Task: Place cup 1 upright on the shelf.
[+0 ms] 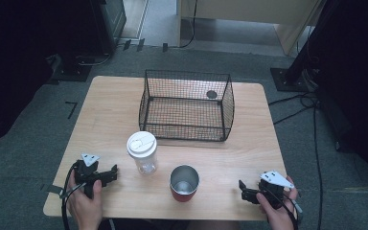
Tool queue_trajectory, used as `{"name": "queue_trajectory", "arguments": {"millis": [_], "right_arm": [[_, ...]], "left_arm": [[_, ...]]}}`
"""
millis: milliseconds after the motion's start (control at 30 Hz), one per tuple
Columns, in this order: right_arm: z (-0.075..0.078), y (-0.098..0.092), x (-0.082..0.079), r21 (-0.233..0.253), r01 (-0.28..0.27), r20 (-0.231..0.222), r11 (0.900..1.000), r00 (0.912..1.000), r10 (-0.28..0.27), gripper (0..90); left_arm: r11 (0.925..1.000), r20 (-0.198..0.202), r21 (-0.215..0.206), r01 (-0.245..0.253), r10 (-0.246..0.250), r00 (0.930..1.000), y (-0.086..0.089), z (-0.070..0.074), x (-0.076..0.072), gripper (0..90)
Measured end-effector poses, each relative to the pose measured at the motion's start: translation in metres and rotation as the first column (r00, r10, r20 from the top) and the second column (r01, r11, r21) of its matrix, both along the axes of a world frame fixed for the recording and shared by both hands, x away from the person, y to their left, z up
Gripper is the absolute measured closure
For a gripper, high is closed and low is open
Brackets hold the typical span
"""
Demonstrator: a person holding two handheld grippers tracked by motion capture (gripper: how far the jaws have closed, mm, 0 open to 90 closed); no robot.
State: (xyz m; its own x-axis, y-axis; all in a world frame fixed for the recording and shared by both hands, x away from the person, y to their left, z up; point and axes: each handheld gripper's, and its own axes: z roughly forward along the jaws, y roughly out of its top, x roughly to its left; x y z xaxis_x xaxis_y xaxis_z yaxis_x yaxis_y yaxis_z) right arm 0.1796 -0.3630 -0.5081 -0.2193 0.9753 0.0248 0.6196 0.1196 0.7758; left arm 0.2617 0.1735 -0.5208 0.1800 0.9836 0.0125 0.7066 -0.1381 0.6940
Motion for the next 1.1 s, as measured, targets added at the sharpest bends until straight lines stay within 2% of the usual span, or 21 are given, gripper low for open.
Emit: {"name": "queue_trajectory", "arguments": {"millis": [167, 233, 433, 467, 533, 667, 833, 967, 1100], "right_arm": [[0.003, 0.015, -0.003, 0.0, -0.031, 0.016, 1.0, 0.9994, 0.031, 0.0], [0.005, 0.025, -0.005, -0.005, -0.067, 0.023, 0.998, 0.9974, 0.068, 0.0], [0.008, 0.04, -0.008, 0.001, -0.104, 0.031, 0.995, 0.994, 0.104, 0.0], [0.008, 0.047, -0.009, -0.004, -0.128, 0.034, 0.992, 0.9912, 0.128, 0.0], [0.008, 0.049, -0.01, -0.001, -0.132, 0.034, 0.991, 0.9907, 0.132, 0.0], [0.009, 0.065, -0.012, 0.027, -0.175, 0.047, 0.984, 0.9837, 0.173, 0.0], [0.01, 0.074, -0.013, 0.041, -0.201, 0.049, 0.979, 0.9787, 0.199, 0.0], [0.01, 0.084, -0.016, 0.064, -0.232, 0.056, 0.971, 0.972, 0.228, 0.0], [0.012, 0.093, -0.019, 0.067, -0.258, 0.065, 0.964, 0.9652, 0.254, 0.0]], "left_arm": [[1.0, -0.002, 0.002, 0.002, -0.002, 1.0, 0.0, 0.0, 0.0, 0.0], [1.0, -0.002, 0.002, 0.001, -0.001, 1.0, 0.0, 0.0, 0.0, 0.0], [1.0, -0.002, 0.002, 0.001, -0.001, 1.0, 0.0, 0.0, 0.0, 0.0], [1.0, -0.002, 0.002, 0.001, -0.001, 1.0, 0.0, 0.0, 0.0, 0.0], [1.0, -0.002, 0.002, 0.002, -0.002, 1.0, 0.0, 0.0, 0.0, 0.0], [1.0, -0.001, 0.002, 0.001, -0.001, 1.0, 0.0, 0.0, 0.0, 0.0], [1.0, -0.002, 0.002, 0.001, -0.001, 1.0, 0.0, 0.0, 0.0, 0.0], [1.0, -0.002, 0.002, 0.002, -0.002, 1.0, 0.0, 0.0, 0.0, 0.0], [1.0, -0.002, 0.002, 0.002, -0.002, 1.0, 0.0, 0.0, 0.0, 0.0]]}}
